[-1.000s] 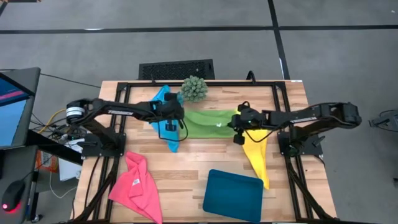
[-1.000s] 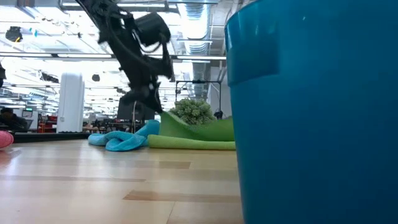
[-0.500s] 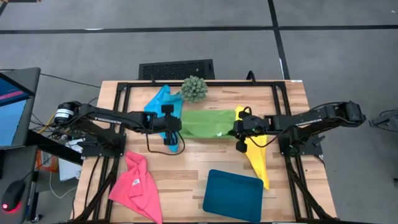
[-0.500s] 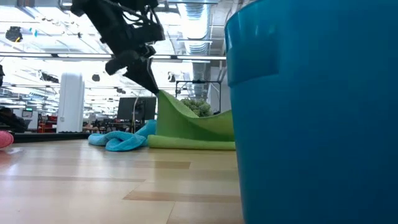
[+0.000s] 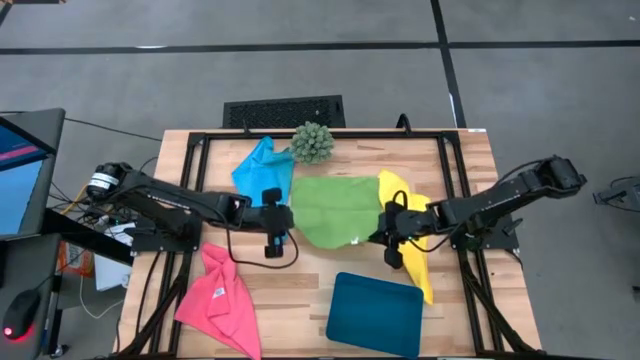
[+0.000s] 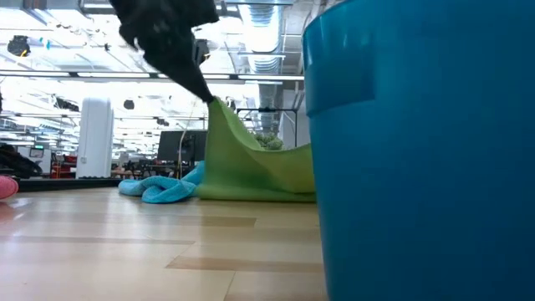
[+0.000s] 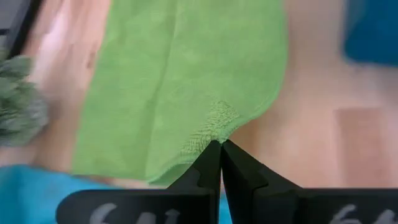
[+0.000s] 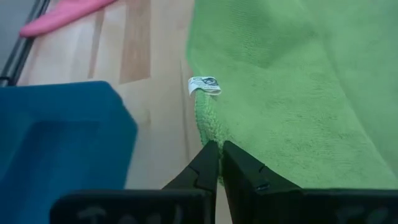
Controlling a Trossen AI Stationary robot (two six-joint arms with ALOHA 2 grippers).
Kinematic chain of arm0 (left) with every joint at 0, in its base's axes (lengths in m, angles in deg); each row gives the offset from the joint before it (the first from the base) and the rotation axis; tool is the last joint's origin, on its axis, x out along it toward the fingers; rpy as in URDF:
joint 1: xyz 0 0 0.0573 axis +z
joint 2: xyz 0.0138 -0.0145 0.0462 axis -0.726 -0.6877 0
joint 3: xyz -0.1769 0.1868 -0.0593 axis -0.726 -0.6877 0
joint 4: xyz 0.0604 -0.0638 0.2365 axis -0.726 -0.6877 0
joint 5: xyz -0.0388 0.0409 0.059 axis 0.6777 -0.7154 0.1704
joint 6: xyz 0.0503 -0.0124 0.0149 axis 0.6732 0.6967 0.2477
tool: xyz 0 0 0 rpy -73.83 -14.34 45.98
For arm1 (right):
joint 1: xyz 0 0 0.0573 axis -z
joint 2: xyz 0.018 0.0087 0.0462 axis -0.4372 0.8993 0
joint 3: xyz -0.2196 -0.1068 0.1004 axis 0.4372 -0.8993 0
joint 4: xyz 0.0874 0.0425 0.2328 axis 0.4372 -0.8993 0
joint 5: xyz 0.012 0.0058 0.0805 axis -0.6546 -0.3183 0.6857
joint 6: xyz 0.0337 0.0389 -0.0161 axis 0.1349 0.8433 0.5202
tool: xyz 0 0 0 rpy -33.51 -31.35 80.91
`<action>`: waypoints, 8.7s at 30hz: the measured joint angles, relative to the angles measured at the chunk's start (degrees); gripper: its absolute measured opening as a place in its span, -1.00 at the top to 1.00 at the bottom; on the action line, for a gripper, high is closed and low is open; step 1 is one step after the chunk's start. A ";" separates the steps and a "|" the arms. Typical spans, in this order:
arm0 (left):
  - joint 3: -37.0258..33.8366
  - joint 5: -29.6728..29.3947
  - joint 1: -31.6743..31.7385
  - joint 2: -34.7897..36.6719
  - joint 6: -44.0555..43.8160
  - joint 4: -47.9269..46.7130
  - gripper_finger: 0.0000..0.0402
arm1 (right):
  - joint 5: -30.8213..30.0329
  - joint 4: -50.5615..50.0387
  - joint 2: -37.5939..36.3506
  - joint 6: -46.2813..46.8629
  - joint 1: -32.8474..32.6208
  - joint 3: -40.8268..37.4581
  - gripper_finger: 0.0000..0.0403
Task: Fold microfiber towels
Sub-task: Fold the green microfiber cloth
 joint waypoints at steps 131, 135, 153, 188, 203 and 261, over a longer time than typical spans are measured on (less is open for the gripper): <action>-3.43 14.01 20.23 -3.30 11.16 4.63 0.35 | -14.79 2.72 5.14 -15.67 26.99 0.00 0.31; -4.91 20.68 19.34 -3.56 10.91 8.15 0.43 | -1.83 5.99 6.11 -20.63 32.43 0.03 0.32; -10.07 19.26 18.70 -3.67 10.23 12.64 0.57 | 4.71 9.67 17.51 -24.45 38.69 0.04 0.37; -10.07 19.30 18.68 -3.69 8.87 12.38 0.57 | 4.65 9.02 14.51 -23.93 42.80 0.00 0.13; -10.07 19.32 18.68 -3.71 8.87 12.40 0.57 | 4.63 9.07 14.51 -23.98 42.79 0.00 0.19; -9.93 25.20 30.32 -1.28 15.43 20.27 0.57 | 4.86 10.41 14.41 -23.85 40.97 0.44 0.13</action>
